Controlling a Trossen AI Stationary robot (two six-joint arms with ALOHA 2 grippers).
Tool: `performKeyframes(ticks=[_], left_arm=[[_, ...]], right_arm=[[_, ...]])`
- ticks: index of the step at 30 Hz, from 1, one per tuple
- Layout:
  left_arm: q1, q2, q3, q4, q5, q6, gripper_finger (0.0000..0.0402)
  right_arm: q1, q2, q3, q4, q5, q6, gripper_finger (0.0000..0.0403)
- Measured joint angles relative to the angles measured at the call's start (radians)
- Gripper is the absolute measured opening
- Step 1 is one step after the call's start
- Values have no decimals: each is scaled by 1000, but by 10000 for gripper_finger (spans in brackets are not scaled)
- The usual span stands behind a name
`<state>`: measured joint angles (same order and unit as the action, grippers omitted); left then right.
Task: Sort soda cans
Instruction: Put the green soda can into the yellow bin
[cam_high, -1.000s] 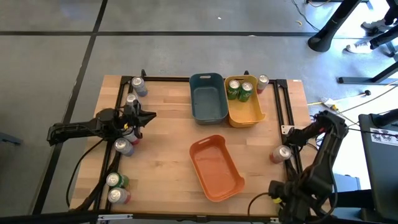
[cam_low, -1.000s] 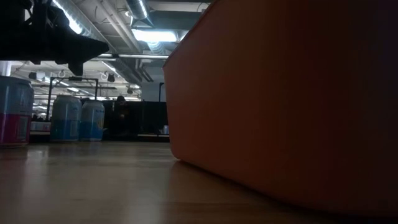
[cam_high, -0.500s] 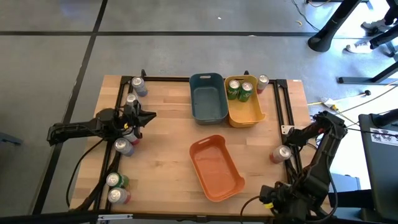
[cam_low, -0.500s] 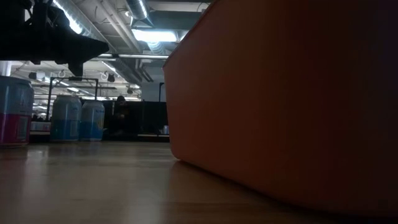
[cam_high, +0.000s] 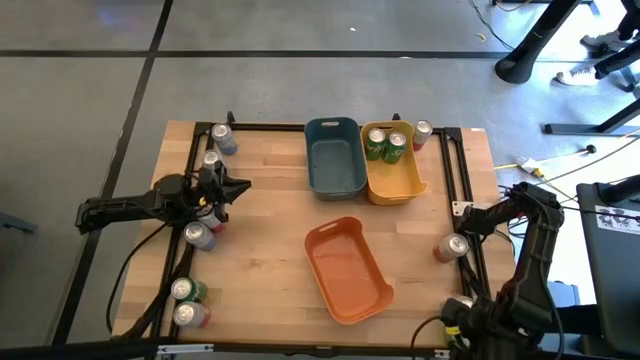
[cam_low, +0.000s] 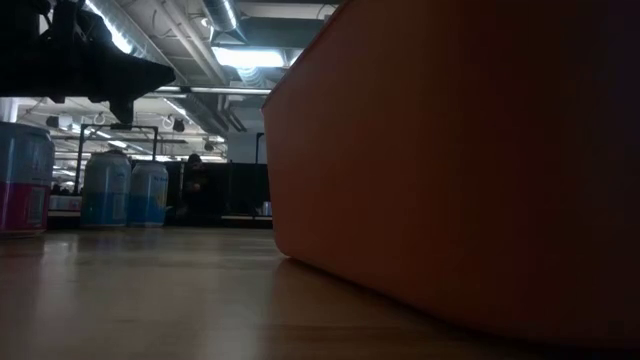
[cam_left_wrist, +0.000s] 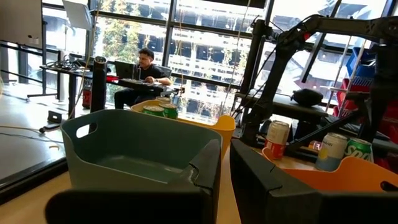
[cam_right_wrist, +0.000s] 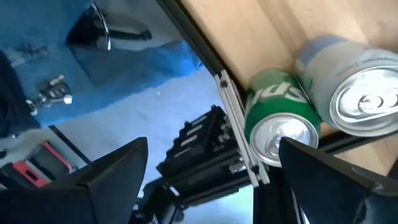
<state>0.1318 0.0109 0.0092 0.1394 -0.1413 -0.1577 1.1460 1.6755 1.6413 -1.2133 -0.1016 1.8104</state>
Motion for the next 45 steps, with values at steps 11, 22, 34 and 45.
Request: performKeyframes(ticks=[11, 22, 34, 45], left_arm=[[0, 0, 0, 0, 0, 0, 29], [0, 0, 0, -1, 0, 0, 29], [0, 0, 0, -14, -1, 0, 29], [0, 0, 0, -26, -1, 0, 29]], right_arm=[[0, 113, 0, -66, -224, -114, 358], [0, 144, 1, -115, -171, -148, 358], [0, 200, 1, -123, -203, -244, 358], [11, 215, 2, -138, -181, -245, 358]])
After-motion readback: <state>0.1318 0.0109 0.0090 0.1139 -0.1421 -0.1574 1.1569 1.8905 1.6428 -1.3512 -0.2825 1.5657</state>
